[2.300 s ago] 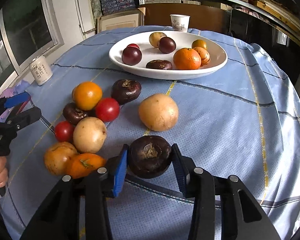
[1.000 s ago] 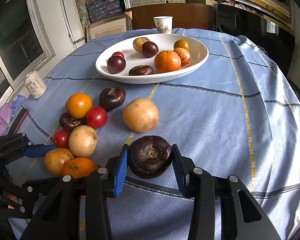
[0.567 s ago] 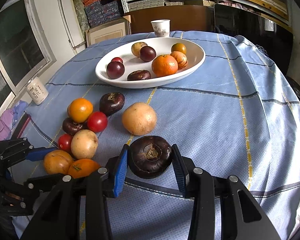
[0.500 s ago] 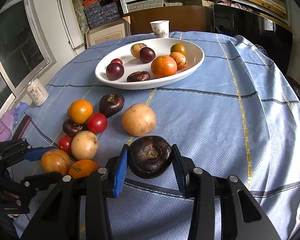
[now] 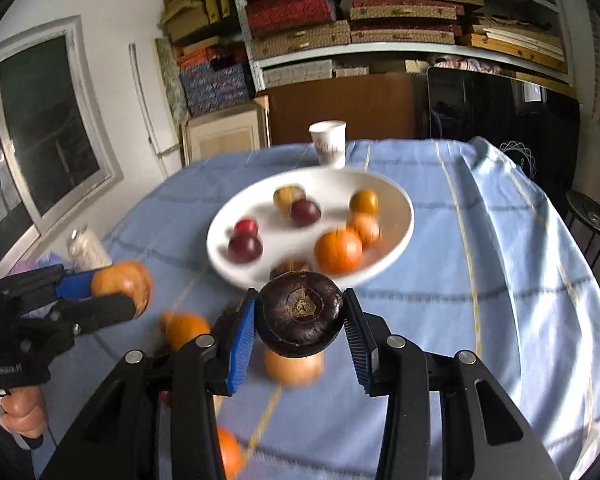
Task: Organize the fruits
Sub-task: 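Carry both fruits onto the white plate and open both tools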
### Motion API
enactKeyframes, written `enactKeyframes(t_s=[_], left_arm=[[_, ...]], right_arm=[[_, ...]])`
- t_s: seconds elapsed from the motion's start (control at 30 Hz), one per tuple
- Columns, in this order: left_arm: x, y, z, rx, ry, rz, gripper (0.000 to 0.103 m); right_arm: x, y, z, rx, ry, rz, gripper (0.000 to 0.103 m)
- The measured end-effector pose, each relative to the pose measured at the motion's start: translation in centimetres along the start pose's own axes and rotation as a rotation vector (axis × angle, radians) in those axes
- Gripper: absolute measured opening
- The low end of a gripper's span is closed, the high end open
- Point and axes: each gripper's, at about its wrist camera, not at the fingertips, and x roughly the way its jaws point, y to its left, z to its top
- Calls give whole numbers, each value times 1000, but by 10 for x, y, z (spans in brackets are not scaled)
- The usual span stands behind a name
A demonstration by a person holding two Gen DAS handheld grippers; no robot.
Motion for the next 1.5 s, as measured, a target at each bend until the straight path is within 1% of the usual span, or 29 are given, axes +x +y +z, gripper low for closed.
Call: enactKeyframes(t_s=[0.1, 0.17, 0.2, 0.27, 0.33, 0.43, 0.57, 0.7, 0.77, 0.8, 0.87, 1.03, 1.1, 1.17, 1.2, 1.23, 1.33, 1.37, 1.43, 1.47, 1.5], left_arm=[[16, 12, 38, -46, -54, 41, 42], [31, 24, 55, -96, -60, 41, 42], [41, 32, 61, -121, -46, 37, 42], [50, 41, 67, -132, -48, 68, 42], [60, 50, 72, -141, -45, 116, 42], [65, 67, 72, -180, -31, 102, 42], [68, 79, 73, -199, -35, 117, 42], [77, 85, 75, -210, -34, 106, 42], [83, 87, 77, -217, -33, 91, 42], [87, 87, 78, -217, -32, 85, 42], [92, 89, 78, -217, -27, 80, 42], [112, 88, 71, -215, 39, 89, 43], [117, 87, 69, -203, 57, 90, 45], [116, 85, 69, -195, 50, 95, 48], [112, 85, 70, -194, 41, 98, 53], [108, 84, 71, -195, 31, 104, 55], [91, 82, 77, -195, -7, 121, 60], [83, 80, 79, -197, -21, 130, 63], [68, 76, 81, -199, -47, 141, 73], [61, 73, 82, -196, -58, 150, 81], [54, 68, 82, -189, -66, 165, 86]], right_arm=[[21, 0, 25, 11, -22, -20, 43], [37, -1, 36, 28, -33, -41, 43], [45, -2, 41, 42, -36, -44, 43], [59, -5, 48, 75, -52, -39, 43], [74, -4, 55, 71, -38, -42, 43], [96, 1, 62, 49, -14, -83, 43], [118, 5, 64, 31, 22, -69, 43], [120, 3, 67, 38, 12, -45, 43], [115, 2, 69, 25, -2, -60, 45], [114, 1, 71, 22, -8, -69, 47], [108, -5, 74, 44, -23, -74, 48], [92, -22, 84, 146, -57, -47, 52], [87, -21, 87, 149, -60, -33, 52], [82, -17, 89, 139, -66, -29, 52], [80, -14, 89, 131, -70, -27, 52], [78, -12, 90, 124, -71, -25, 52], [71, -5, 91, 103, -62, -20, 52], [68, -4, 91, 100, -62, -18, 52], [59, 0, 90, 88, -66, -19, 52], [56, 2, 90, 82, -65, -20, 52], [52, 5, 89, 75, -64, -19, 52]])
